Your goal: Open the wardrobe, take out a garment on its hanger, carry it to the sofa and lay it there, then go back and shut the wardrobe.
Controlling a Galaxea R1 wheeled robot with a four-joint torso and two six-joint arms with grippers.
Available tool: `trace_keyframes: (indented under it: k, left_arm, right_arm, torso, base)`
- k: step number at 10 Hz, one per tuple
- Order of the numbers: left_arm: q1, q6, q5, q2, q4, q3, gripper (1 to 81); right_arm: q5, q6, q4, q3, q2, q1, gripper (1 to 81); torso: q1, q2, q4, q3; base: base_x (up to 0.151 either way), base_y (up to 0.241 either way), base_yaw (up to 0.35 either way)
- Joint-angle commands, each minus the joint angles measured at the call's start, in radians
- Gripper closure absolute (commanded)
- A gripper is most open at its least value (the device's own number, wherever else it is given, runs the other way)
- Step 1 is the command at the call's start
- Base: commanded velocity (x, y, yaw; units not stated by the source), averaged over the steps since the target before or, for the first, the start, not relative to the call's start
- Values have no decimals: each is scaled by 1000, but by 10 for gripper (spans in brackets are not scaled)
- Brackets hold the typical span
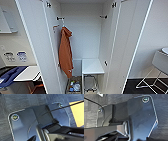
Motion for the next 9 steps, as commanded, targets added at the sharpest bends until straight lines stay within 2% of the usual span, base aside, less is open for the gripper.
trace_keyframes:
  k: [1, 9]
  left_arm:
    - [-50, -5, 36, 2, -8, 0, 10]
    - [-49, -7, 36, 3, -8, 0, 10]
  right_arm:
    - [-43, -4, -6, -4, 2, 38, 10]
    - [-43, -3, -6, -1, 5, 35, 10]
  torso:
    - [1, 0, 0, 0]
    - [2, -1, 0, 0]
  base:
    - [94, 0, 0]
    - [115, 0, 0]
